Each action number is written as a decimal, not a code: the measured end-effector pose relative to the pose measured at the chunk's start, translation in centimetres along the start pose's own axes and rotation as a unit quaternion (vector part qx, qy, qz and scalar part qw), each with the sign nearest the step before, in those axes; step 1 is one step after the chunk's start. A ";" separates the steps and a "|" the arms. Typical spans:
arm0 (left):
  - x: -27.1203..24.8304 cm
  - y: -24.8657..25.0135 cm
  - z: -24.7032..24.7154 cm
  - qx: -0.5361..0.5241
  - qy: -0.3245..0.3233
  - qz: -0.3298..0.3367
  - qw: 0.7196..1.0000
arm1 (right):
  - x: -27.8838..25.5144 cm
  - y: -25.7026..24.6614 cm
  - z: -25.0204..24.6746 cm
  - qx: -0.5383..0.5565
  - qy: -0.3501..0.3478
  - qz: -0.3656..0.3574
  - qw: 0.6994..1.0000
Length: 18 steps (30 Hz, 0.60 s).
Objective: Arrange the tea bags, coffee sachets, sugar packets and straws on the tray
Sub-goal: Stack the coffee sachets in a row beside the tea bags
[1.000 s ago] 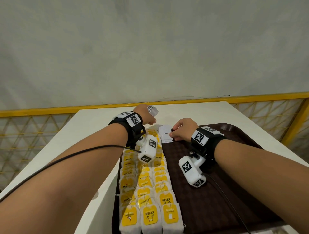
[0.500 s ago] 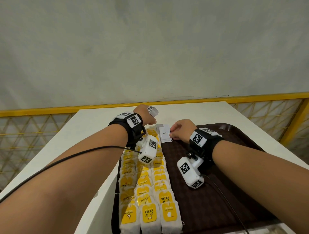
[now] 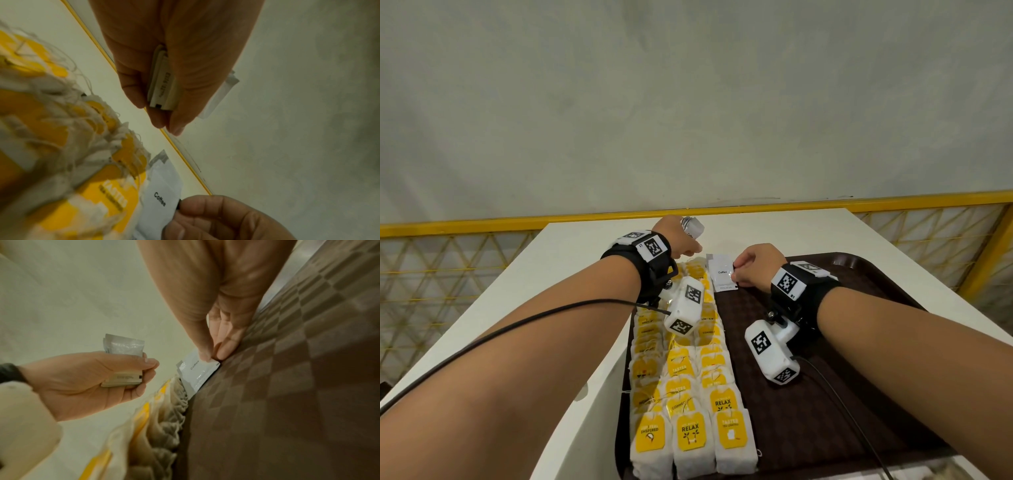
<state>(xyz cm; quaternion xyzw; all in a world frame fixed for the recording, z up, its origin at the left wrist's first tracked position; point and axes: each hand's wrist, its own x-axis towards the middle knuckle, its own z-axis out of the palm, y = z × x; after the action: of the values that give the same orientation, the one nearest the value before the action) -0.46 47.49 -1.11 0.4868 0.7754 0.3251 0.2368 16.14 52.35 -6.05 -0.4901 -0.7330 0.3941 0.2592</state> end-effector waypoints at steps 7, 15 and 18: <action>0.5 0.2 0.3 0.070 0.024 0.016 0.997 | 0.3 0.1 0.2 -0.027 0.002 -0.009 1.000; 1.6 1.6 1.6 0.155 0.019 0.037 0.987 | 0.5 0.2 -0.1 -0.086 -0.007 -0.022 0.996; 1.8 1.7 2.1 0.180 0.009 0.044 0.983 | 0.6 0.3 -0.1 -0.090 -0.009 -0.025 0.996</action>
<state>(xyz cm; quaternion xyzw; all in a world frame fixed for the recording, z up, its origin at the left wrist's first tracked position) 1.18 50.25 -1.37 0.5520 0.8014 0.1942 0.1237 16.14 53.01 -6.22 -0.4898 -0.7796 0.3242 0.2174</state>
